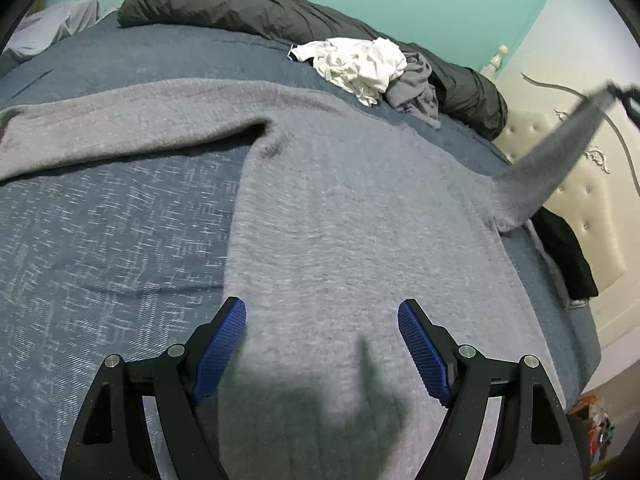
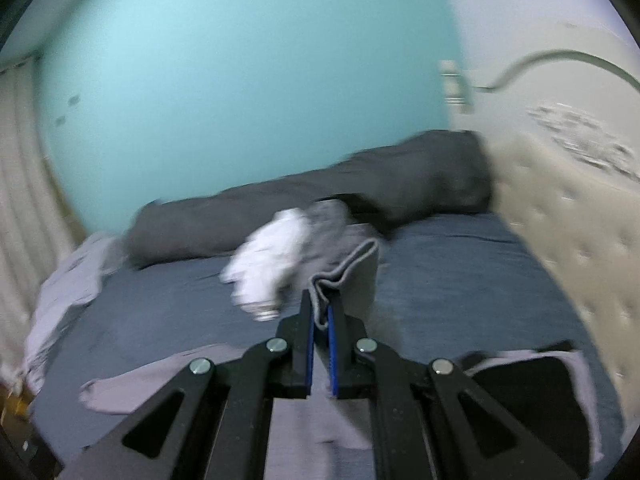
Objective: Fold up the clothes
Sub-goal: 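Carry the grey sleeve cuff with the right gripper across the sweatshirt body, then open the right gripper and release the sleeve on the body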
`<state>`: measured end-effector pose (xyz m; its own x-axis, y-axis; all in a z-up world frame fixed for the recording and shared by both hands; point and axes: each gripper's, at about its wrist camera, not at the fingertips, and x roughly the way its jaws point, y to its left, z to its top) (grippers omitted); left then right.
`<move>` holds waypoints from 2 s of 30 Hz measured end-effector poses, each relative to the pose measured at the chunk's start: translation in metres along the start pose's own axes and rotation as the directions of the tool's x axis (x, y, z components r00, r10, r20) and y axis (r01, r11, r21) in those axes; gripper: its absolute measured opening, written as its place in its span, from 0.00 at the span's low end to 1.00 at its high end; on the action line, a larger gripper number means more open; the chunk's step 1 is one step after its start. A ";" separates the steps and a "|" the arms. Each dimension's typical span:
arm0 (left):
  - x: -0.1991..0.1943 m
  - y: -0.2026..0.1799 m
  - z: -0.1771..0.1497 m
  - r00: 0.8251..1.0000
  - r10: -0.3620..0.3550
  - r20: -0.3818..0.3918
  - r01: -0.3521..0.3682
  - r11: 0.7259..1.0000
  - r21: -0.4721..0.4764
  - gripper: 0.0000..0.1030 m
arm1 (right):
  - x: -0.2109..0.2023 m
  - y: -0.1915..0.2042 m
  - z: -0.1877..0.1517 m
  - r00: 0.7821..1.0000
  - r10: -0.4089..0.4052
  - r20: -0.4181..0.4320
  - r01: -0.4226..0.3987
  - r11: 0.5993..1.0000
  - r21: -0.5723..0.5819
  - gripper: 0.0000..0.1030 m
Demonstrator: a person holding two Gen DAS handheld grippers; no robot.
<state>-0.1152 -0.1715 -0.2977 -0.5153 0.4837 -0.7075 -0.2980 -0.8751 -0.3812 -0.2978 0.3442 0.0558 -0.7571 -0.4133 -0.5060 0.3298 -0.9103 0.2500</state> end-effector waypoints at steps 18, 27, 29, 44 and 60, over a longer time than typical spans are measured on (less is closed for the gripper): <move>-0.051 0.044 -0.009 0.997 0.017 0.072 -0.013 0.998 -0.055 0.80 | 0.156 0.268 -0.226 0.805 0.353 -0.478 -0.423 0.905 -0.044 0.05; -0.055 0.054 -0.005 0.997 0.018 0.081 -0.012 0.997 -0.079 0.80 | 0.181 0.280 -0.297 0.741 0.378 -0.555 -0.446 0.895 0.013 0.05; -0.055 0.052 -0.004 0.996 0.018 0.082 -0.012 0.997 -0.074 0.80 | 0.184 0.278 -0.306 0.732 0.382 -0.564 -0.447 0.894 0.027 0.05; -0.039 0.038 -0.002 0.999 0.011 0.050 -0.009 0.999 -0.042 0.80 | 0.166 0.213 -0.316 0.767 0.358 -0.533 -0.401 0.915 0.038 0.36; 0.035 -0.003 0.023 0.998 0.013 -0.067 -0.010 0.999 0.042 0.80 | 0.151 -0.057 -0.300 0.869 -0.198 -0.453 0.182 0.980 -0.080 0.39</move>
<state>-0.1509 -0.1513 -0.3070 -0.4642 0.4702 -0.7506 -0.3260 -0.8787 -0.3488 -0.2615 0.3275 -0.2825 -0.4681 -0.1888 -0.8633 0.2305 -0.9692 0.0870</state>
